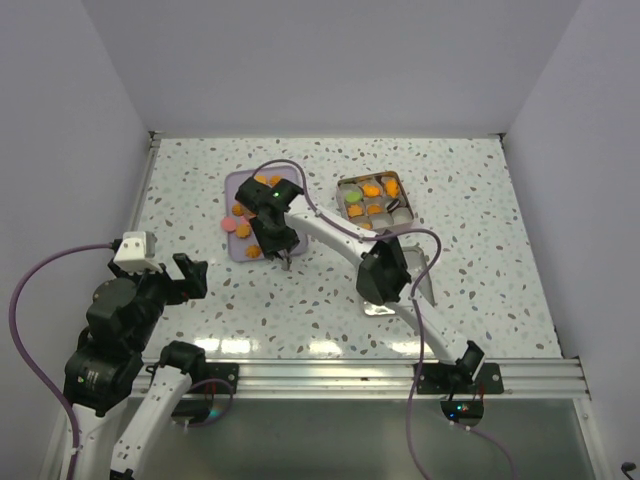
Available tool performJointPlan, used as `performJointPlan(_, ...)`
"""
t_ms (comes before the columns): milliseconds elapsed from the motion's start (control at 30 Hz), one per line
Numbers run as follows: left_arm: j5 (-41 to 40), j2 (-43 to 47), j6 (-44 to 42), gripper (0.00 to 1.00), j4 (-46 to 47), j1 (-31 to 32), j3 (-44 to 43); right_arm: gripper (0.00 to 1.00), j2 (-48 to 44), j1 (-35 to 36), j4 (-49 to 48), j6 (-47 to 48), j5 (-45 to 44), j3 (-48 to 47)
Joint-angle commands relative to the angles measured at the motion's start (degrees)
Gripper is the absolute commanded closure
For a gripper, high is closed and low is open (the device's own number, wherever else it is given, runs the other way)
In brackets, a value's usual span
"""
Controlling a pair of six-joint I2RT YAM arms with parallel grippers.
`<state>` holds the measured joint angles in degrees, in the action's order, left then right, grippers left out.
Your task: Pack the cookies
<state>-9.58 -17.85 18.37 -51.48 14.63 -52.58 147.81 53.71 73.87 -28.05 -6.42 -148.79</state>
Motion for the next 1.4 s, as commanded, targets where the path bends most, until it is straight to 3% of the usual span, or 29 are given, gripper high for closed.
performJointPlan(0, 0.1, -0.2, -1.0, 0.0, 2.7, -0.3, 0.3, 0.51, -4.5, 1.6, 0.8, 1.1, 0.4, -0.2)
performJointPlan(600, 0.3, -1.0, -1.1, 0.0, 2.6, -0.4, 0.3, 0.65, -0.7, 1.0, 4.4, 0.9, -6.4, -2.6)
performJointPlan(1067, 0.4, -0.9, -1.1, 0.0, 2.7, -0.3, 0.3, 0.65, -16.0, -1.3, 4.1, 0.8, -12.8, 6.5)
performJointPlan(1367, 0.4, -0.6, -1.2, 0.0, 2.7, -0.4, 0.2, 0.65, -26.2, -1.7, 9.1, 0.4, -16.3, 8.8)
